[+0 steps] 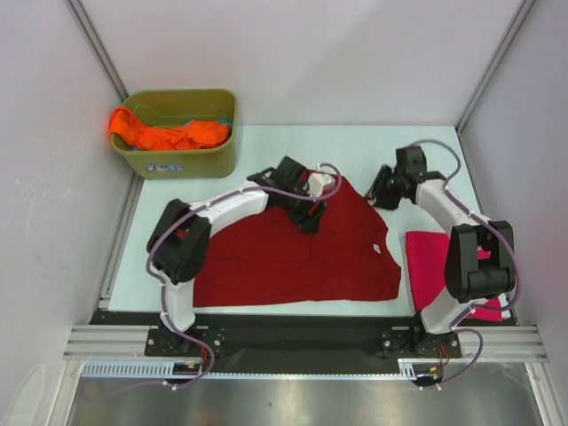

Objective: Fold and stack the t-shirts
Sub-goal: Fold the tshirt

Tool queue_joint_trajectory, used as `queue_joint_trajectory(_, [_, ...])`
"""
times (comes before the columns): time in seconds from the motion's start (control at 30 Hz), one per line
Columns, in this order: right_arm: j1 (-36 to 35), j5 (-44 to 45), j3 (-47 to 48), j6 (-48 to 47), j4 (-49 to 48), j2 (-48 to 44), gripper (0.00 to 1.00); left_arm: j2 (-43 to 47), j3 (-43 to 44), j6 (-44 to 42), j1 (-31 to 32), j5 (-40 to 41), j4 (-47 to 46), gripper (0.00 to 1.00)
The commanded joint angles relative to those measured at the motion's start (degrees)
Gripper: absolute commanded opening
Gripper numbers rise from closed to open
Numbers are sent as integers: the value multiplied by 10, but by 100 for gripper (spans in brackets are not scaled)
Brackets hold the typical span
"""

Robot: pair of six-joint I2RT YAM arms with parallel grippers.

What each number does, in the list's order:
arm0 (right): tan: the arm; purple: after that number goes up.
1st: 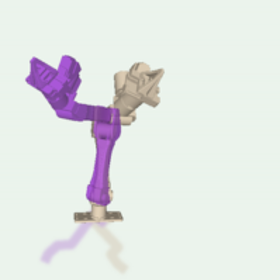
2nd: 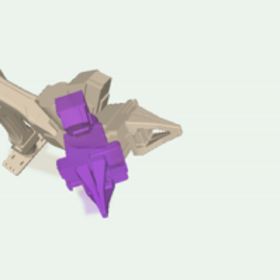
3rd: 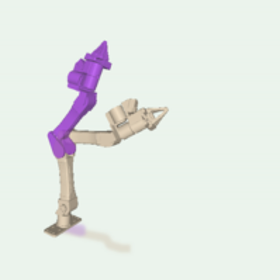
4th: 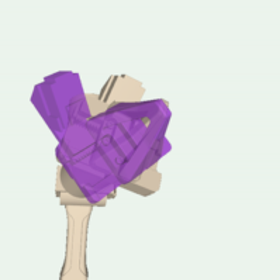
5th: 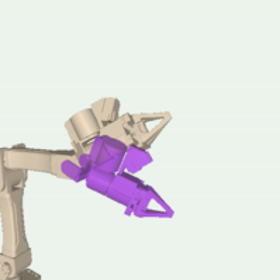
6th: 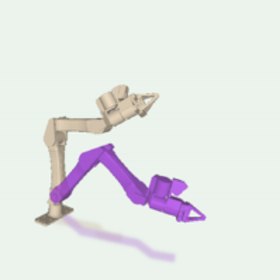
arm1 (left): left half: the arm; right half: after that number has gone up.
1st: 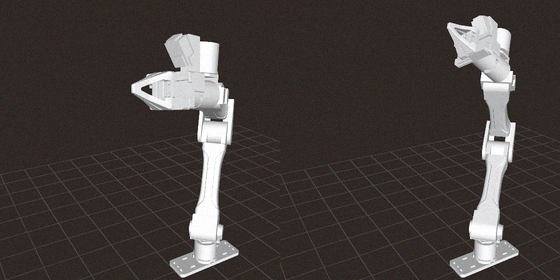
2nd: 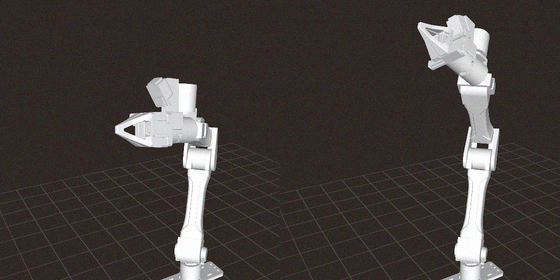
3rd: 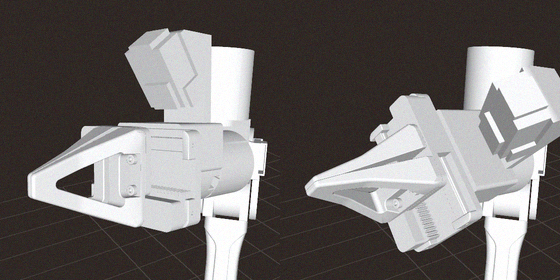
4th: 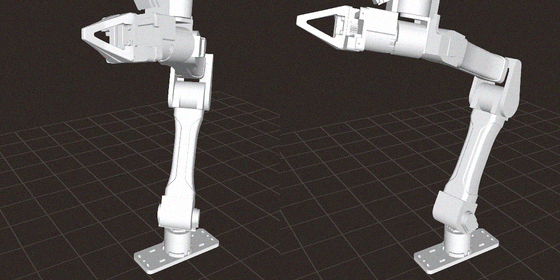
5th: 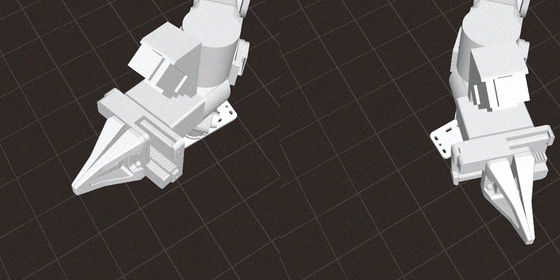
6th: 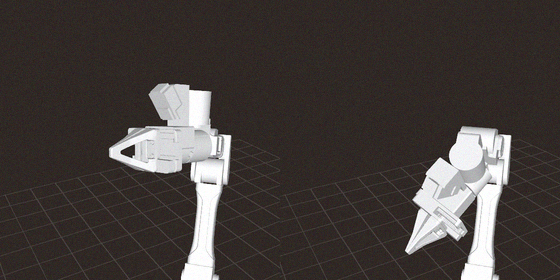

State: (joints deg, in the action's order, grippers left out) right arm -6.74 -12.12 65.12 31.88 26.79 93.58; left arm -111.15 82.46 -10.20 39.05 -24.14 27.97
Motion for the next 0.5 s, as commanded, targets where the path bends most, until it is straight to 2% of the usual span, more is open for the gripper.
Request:
queue_joint_trajectory(0.0, [4, -9, 104, -34, 0, 7, 51, 108, 35, 1, -58, -85, 35, 73])
queue_joint_trajectory(0.03, [3, -10, 152, -35, 1, 42, 57, 123, 8, 10, -96, -60, 25, 73])
queue_joint_trajectory(0.07, [2, -12, 174, -36, 3, 42, 58, 138, -10, 15, -115, -44, 21, 73])
queue_joint_trajectory(0.17, [-1, -19, 264, -38, 15, 118, 62, 207, -90, 23, -191, 30, 0, 73])
queue_joint_trajectory(0.27, [-4, -14, 362, -47, 44, 207, 62, 282, -168, 18, -260, 100, -23, 72])
queue_joint_trajectory(0.37, [-7, -8, 438, -46, 64, 287, 60, 301, -215, 21, -339, 130, -35, 72])
queue_joint_trajectory(0.47, [-11, -17, 474, -33, 67, 345, 56, 301, -239, 23, -410, 169, -60, 71])
